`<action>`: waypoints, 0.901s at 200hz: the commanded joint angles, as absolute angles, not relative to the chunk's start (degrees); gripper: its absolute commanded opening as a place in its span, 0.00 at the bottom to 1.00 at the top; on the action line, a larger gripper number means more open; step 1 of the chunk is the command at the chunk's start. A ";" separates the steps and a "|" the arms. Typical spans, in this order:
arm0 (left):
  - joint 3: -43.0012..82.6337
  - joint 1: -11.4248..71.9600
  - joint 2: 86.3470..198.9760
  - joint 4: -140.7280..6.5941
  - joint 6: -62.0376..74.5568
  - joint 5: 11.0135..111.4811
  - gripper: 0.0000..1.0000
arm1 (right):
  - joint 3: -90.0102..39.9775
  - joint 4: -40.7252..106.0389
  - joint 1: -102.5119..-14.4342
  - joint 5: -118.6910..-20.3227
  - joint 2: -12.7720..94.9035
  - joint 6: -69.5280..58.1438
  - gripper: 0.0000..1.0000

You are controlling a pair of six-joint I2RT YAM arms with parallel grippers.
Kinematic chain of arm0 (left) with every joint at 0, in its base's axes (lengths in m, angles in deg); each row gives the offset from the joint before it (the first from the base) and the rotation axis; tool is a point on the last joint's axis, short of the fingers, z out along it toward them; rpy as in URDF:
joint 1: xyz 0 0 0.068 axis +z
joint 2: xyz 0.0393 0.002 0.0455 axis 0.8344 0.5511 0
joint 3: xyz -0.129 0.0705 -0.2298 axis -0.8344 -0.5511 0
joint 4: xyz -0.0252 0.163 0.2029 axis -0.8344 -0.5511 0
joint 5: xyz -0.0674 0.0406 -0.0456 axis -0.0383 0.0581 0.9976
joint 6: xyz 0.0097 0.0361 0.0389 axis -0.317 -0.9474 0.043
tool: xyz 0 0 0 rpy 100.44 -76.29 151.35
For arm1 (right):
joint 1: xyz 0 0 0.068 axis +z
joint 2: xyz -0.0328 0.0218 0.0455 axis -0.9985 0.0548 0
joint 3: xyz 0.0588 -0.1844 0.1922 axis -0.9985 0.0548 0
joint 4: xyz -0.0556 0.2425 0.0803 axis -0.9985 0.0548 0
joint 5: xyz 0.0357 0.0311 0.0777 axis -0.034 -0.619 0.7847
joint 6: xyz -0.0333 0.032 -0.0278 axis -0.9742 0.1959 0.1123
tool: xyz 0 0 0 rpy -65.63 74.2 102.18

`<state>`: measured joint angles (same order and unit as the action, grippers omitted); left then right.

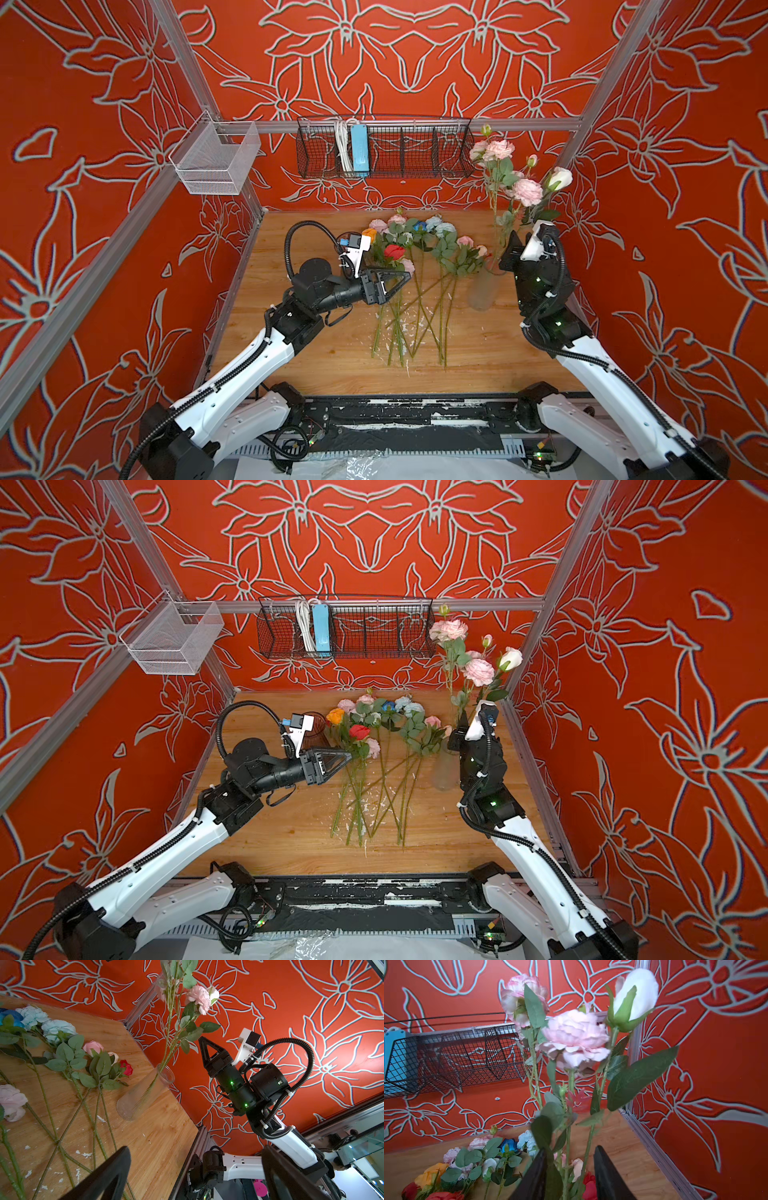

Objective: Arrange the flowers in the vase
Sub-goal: 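Lower the pink rose stem into the clear vase and open the right gripper, then move the right gripper back down to the rose bunch on the table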

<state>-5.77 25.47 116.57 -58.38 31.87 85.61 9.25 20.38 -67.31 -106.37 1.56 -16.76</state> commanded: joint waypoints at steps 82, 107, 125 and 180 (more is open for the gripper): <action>-3.62 25.35 115.04 -60.41 29.36 82.07 0.98 | 4.87 41.03 -65.30 -96.08 -5.86 -0.88 0.37; -4.36 25.49 113.16 -62.26 28.11 76.39 0.98 | 10.91 41.10 -58.42 -100.30 -4.71 4.16 0.31; -5.05 26.00 112.17 -62.93 27.86 72.95 0.98 | 13.02 40.73 -50.82 -109.10 -0.16 4.43 0.30; -5.73 28.12 111.82 -63.05 29.11 71.09 0.98 | 8.54 44.15 -46.58 -110.48 22.92 11.66 0.30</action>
